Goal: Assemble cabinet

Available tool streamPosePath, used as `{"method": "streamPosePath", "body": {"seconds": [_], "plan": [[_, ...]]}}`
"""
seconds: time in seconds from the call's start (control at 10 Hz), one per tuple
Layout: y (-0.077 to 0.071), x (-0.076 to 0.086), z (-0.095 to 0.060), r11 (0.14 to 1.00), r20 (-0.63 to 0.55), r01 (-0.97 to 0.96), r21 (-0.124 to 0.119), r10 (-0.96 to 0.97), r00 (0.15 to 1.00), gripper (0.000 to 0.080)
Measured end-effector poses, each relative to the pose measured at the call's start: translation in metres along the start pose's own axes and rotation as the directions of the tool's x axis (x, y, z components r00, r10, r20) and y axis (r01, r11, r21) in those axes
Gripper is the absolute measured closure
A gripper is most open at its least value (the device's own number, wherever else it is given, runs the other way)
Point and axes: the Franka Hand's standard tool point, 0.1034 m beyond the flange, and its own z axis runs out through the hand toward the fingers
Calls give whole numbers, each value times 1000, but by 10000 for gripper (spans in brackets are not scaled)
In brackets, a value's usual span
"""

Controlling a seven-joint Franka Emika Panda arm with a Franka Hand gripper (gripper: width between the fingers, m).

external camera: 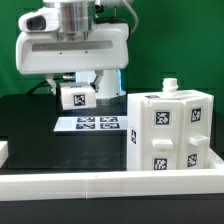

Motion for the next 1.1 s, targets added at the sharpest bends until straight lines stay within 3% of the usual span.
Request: {"method": "streamPosePath", "body": {"seconds": [0.4, 0.6, 0.9, 1.0, 1.1], "plan": [[0, -4, 4, 1000, 22, 1, 5, -1, 1000, 236], [-11, 9, -16, 1000, 39, -17, 14, 16, 999, 236], [-53, 44, -49, 997, 31, -72, 9, 71, 997, 236], [-78, 65, -59, 989, 40, -148, 0, 148, 988, 236], [-93, 84, -64, 988, 45, -151, -5, 151, 987, 236]]}}
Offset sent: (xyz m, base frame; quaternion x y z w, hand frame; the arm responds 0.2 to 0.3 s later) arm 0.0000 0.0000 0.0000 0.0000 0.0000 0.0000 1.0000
